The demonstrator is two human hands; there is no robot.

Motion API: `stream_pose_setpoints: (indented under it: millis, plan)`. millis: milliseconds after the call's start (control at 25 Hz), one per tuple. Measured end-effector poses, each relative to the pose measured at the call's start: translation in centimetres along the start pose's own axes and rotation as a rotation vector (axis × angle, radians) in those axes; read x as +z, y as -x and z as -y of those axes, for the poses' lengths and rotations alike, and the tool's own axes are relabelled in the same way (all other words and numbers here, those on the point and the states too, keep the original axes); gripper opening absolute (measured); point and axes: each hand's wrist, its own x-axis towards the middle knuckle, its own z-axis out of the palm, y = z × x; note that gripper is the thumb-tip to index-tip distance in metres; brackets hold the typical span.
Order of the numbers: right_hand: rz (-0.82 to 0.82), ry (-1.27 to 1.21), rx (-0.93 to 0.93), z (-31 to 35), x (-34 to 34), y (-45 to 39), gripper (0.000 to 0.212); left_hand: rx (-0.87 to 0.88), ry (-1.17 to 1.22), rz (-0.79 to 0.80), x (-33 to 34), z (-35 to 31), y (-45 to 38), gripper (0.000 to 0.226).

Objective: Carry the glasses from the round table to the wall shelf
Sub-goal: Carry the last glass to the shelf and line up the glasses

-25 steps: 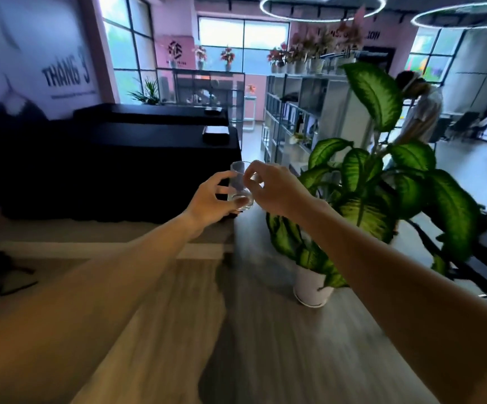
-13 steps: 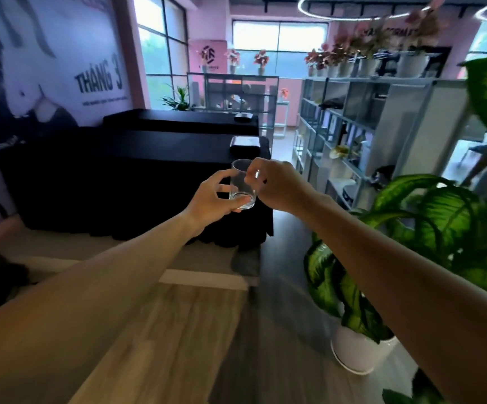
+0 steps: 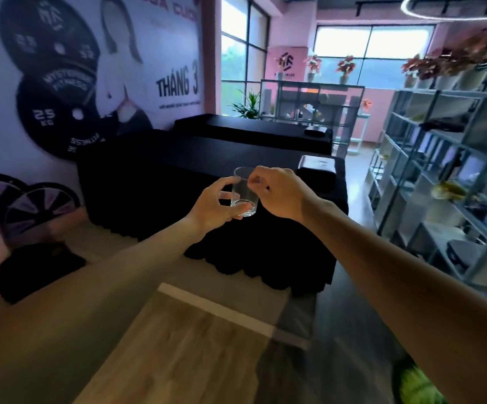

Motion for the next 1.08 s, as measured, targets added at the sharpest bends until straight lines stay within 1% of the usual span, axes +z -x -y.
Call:
stream_pose_setpoints:
  millis: [280, 480, 680, 840, 960, 1080]
  plan:
    - [0.023, -0.017, -0.07, -1.0, 7.3, -19.1, 0.015, -0.047, 0.022, -0.076, -10.3, 7.0, -15.5, 0.062]
    - [0.071, -0.055, -0.15, -0.8, 13.2, -31.9, 0.016, -0.114, 0.009, -0.142, -18.0, 11.4, -23.9, 0.065]
    - [0.136, -0.142, -0.288, 0.1, 21.3, -46.7, 0.014, -0.142, -0.023, -0.297, -27.5, 17.5, -32.4, 0.066]
    - [0.222, -0.204, -0.407, 3.8, 27.2, -57.2, 0.015, -0.187, -0.038, -0.462, -35.8, 20.9, -36.8, 0.061]
    - [0.26, -0.252, -0.534, 9.1, 32.4, -63.9, 0.014, -0.219, -0.075, -0.617, -43.5, 23.7, -38.1, 0.058]
    - [0.317, -0.294, -0.645, 15.7, 38.2, -69.2, 0.014, -0.246, -0.142, -0.771, -51.6, 26.4, -37.6, 0.059]
